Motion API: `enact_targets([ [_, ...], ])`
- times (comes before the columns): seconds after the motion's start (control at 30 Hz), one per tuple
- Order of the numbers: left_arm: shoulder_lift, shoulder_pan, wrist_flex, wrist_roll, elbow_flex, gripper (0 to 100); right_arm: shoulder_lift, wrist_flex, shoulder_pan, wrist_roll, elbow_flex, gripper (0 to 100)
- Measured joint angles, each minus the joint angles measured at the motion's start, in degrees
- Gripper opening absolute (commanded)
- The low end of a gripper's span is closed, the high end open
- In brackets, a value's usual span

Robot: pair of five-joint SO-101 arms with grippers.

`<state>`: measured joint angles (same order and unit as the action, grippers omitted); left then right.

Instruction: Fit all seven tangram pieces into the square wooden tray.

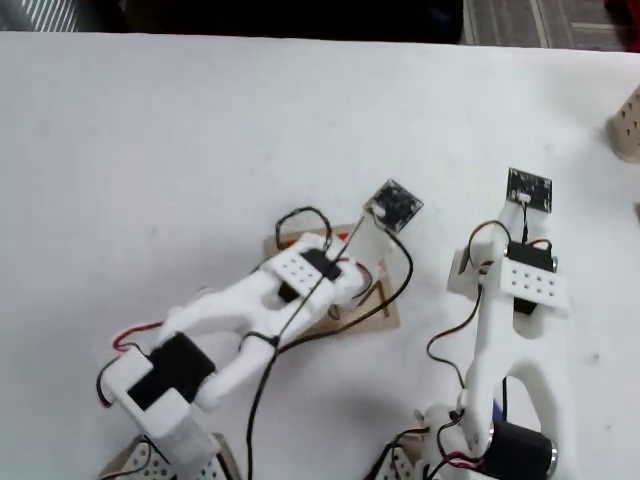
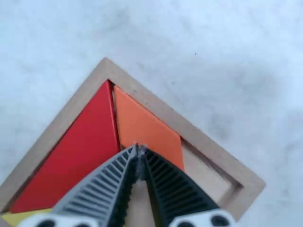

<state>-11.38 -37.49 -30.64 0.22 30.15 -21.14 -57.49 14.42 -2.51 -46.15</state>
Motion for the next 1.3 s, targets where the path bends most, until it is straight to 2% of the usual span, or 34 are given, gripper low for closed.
enact_targets([
  [0.33,0.18,-0.18,-1.32,0.18,-1.93,2,0.00,0.00,0.00,0.00,0.00,2.0],
  [0.47,2.90,0.26,-1.76,0.18,1.32,2,0.00,0.00,0.00,0.00,0.00,2.0],
  [0.6,3.08,1.41,0.44,0.18,5.54,2,0.00,0.00,0.00,0.00,0.00,2.0],
  [1.0,3.16,5.45,3.08,0.53,6.07,2,0.00,0.00,0.00,0.00,-0.18,2.0],
  [1.3,12.13,5.80,0.79,0.44,11.69,2,0.00,0.00,-0.09,0.00,-0.26,1.9],
])
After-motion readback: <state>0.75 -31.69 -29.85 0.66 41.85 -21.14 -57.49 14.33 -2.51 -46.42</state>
